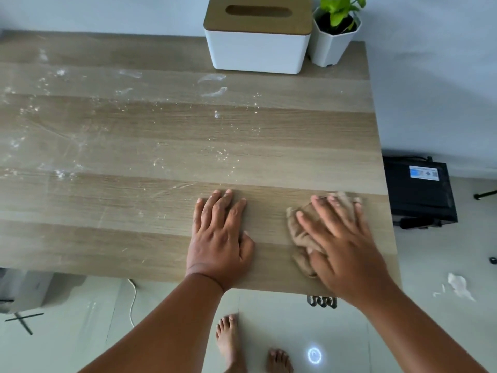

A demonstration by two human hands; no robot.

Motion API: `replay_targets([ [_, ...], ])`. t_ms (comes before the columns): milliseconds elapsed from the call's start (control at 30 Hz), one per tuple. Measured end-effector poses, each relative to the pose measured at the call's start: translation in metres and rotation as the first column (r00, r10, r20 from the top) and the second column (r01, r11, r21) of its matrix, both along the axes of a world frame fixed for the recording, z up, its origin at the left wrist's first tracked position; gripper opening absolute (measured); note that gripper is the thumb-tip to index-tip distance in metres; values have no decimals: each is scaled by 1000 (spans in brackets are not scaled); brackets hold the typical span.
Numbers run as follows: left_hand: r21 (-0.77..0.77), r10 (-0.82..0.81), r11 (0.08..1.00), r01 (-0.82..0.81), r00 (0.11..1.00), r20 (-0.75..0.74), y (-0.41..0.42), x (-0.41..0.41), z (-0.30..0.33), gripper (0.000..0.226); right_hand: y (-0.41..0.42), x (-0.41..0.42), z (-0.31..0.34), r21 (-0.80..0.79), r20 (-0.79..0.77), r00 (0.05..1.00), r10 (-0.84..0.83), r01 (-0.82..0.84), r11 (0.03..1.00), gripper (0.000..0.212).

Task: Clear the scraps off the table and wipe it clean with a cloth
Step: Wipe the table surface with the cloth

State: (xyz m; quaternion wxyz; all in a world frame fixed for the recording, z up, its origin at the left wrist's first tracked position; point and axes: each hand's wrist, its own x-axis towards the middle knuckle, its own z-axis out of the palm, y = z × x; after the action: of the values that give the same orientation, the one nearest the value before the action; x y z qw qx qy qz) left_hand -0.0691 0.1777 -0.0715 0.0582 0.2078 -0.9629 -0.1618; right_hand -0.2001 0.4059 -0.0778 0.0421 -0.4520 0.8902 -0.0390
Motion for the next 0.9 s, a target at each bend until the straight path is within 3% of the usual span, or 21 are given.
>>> replay_targets([
  [167,2,0,1000,0,1000,5,-1,0,0,63,-25,-25,2,59,-8,935,-355,355,933,65],
  [233,-1,0,1000,0,1000,8,-1,1,0,63,-56,-19,3,63,15,916,-401,400,915,67],
  [433,-4,4,1000,-4,999,35,-1,1,1,66,-60,43,-2,-55,22,998,-52,53,997,65],
  [567,-17,-3,1000,3,1000,8,-2,0,-1,64,4,33,-7,-40,26,999,-27,28,999,72],
  [700,-20,-1,1000,1,1000,4,-1,0,-2,64,14,-10,3,20,5,982,-189,189,982,66],
  [900,-12,1,1000,-1,1000,16,-1,-1,-1,63,-95,-98,3,71,64,849,-525,521,851,71],
])
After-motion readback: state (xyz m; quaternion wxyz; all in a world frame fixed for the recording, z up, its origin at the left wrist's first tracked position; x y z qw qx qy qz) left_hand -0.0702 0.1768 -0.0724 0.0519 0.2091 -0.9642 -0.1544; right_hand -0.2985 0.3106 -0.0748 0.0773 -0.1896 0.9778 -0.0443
